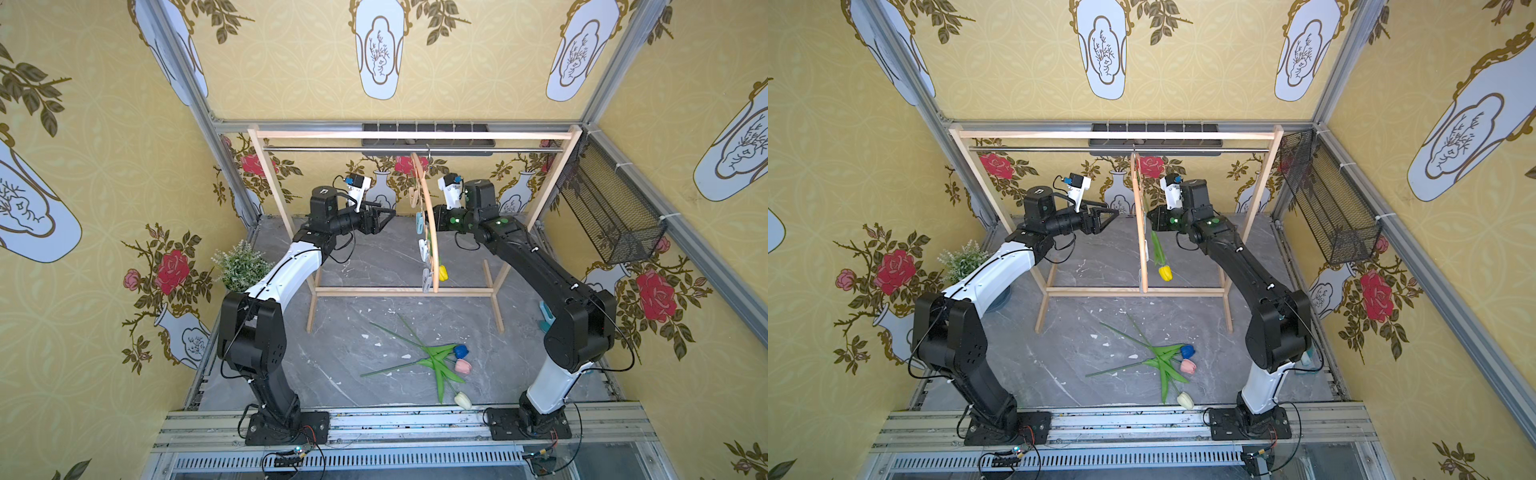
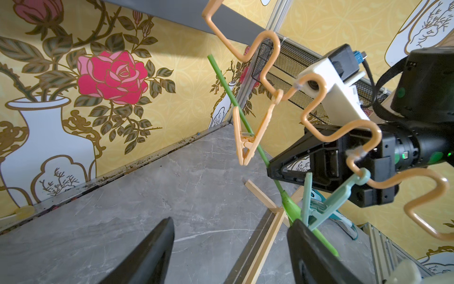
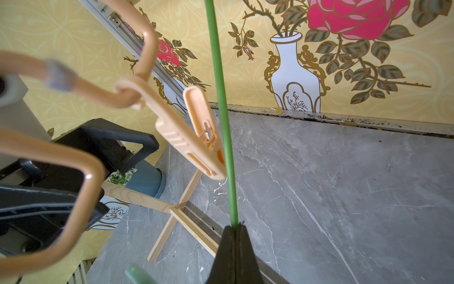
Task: Dry the flowers on a clothes hanger
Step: Open the clamp at the hanger.
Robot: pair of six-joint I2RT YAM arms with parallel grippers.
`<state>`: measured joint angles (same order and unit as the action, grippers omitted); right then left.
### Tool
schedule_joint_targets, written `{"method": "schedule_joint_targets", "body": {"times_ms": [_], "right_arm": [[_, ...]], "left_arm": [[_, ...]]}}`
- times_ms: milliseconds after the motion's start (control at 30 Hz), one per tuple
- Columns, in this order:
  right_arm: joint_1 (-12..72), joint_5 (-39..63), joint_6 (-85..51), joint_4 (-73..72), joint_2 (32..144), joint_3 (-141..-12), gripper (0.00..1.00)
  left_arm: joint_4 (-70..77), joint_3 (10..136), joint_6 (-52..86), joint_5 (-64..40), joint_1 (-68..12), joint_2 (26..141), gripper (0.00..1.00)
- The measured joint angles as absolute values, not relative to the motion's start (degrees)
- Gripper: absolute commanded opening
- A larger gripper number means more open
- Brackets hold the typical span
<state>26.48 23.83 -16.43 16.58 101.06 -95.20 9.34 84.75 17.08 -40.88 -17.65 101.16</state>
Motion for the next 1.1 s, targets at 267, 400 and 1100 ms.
{"method": "schedule_joint_targets", "body": {"times_ms": [267,400,1100], "right_arm": [[26.7,22.35,-15.81,18.13,101.08,-95.59,0.0],[26.17,18.85,-16.19,18.74,98.43,-93.21,0.0],[29.02,15.84,-12.38,21.23,99.46,-96.9,0.0]], "left_arm": [[9.37,87.83,15.77,-40.91,-19.35,102.91,0.79],[9.65,88.36,15.0,-40.88,-20.29,103.53,0.8],[8.86,90.06,13.26,-40.45,-20.97,104.73,0.8]]}}
